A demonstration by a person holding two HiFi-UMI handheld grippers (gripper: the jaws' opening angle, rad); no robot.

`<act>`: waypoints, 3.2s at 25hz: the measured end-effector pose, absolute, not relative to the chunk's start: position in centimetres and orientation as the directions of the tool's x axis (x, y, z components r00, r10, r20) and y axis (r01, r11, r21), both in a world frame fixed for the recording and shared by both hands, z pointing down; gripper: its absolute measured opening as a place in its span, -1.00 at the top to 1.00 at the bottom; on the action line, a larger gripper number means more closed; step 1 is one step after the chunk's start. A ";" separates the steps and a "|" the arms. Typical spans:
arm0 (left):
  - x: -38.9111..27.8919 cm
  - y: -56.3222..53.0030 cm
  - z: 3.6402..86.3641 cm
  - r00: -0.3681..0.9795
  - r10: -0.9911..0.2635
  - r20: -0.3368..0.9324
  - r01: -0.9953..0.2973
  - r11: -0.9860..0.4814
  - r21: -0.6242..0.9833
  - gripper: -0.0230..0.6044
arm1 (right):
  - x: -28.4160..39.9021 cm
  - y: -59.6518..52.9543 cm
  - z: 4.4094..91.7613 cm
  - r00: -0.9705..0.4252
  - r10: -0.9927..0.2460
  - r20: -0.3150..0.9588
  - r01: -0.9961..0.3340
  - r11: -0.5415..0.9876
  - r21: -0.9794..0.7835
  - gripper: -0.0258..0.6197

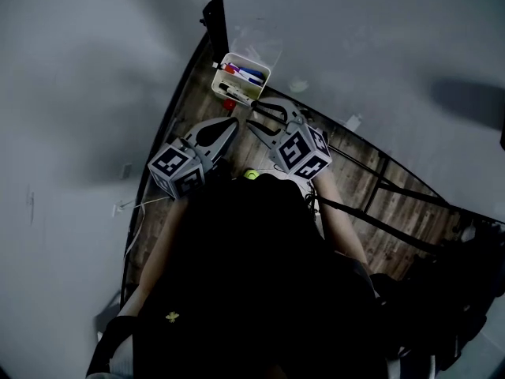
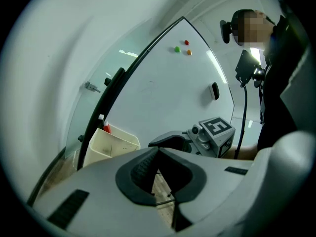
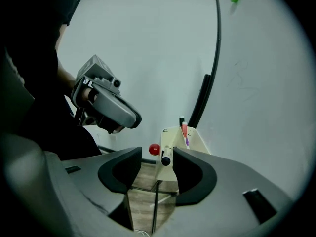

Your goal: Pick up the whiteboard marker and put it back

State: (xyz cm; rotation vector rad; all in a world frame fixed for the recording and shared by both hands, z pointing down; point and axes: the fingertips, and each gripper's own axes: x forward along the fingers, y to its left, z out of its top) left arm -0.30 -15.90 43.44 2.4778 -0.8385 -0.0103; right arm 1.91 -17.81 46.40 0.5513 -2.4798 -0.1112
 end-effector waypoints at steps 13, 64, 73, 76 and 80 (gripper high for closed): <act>-0.6 -15.4 44.5 0.807 -0.574 0.139 -0.551 -0.646 0.529 0.86 | 0.9 -18.7 48.9 -0.644 -0.368 0.671 -0.147 0.920 0.364 0.04; -2.4 -14.6 44.0 0.784 -0.607 0.134 -0.577 -0.630 0.520 0.86 | 0.5 -20.1 51.2 -0.604 -0.406 0.685 -0.002 0.861 0.508 0.54; -2.4 -14.1 43.8 0.783 -0.608 0.130 -0.578 -0.635 0.512 0.86 | 0.7 -19.6 49.4 -0.651 -0.426 0.628 -0.062 0.855 0.516 0.63; -2.3 -13.9 43.9 0.784 -0.607 0.130 -0.577 -0.636 0.511 0.86 | 0.6 -19.7 48.4 -0.674 -0.432 0.599 -0.100 0.857 0.506 0.64; -1.9 -13.6 43.8 0.787 -0.604 0.124 -0.574 -0.643 0.508 0.86 | 0.7 -19.6 48.1 -0.671 -0.435 0.601 -0.107 0.859 0.501 0.64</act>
